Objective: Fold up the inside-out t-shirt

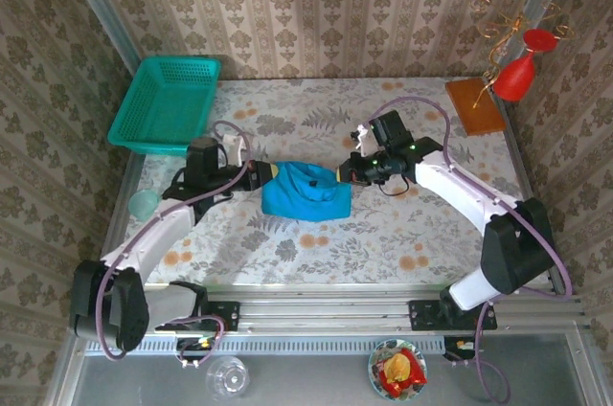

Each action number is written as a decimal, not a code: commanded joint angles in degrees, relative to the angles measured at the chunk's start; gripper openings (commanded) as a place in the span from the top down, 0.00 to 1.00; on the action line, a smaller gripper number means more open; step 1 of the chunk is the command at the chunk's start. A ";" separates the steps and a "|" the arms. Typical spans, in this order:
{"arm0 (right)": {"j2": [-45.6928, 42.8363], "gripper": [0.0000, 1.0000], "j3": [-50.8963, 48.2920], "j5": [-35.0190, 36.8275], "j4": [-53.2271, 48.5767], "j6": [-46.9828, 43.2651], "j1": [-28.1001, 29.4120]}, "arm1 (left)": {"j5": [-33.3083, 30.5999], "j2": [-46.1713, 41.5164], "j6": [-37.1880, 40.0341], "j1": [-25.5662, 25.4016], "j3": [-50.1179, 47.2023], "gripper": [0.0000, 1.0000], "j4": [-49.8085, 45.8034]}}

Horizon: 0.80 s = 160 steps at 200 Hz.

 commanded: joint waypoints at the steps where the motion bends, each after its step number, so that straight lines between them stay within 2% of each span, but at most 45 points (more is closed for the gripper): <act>1: 3.23 1.00 0.76 2.93 2.80 2.88 -0.30 | -3.37 5.16 2.76 0.85 2.50 1.00 -3.45; 33: 11.67 1.00 5.84 3.91 1.79 3.98 -0.43 | -3.84 16.00 6.92 2.00 9.99 1.00 -8.42; 61: 18.25 1.00 8.61 3.55 1.77 4.78 -0.69 | -7.24 22.96 7.75 3.90 14.10 1.00 -13.47; 92: 23.65 1.00 9.46 3.79 2.36 5.64 -1.52 | -6.04 29.36 7.98 4.82 16.35 1.00 -16.26; 160: 27.11 1.00 9.92 3.06 1.58 5.75 -2.11 | -4.58 33.93 6.43 4.71 13.60 1.00 -12.96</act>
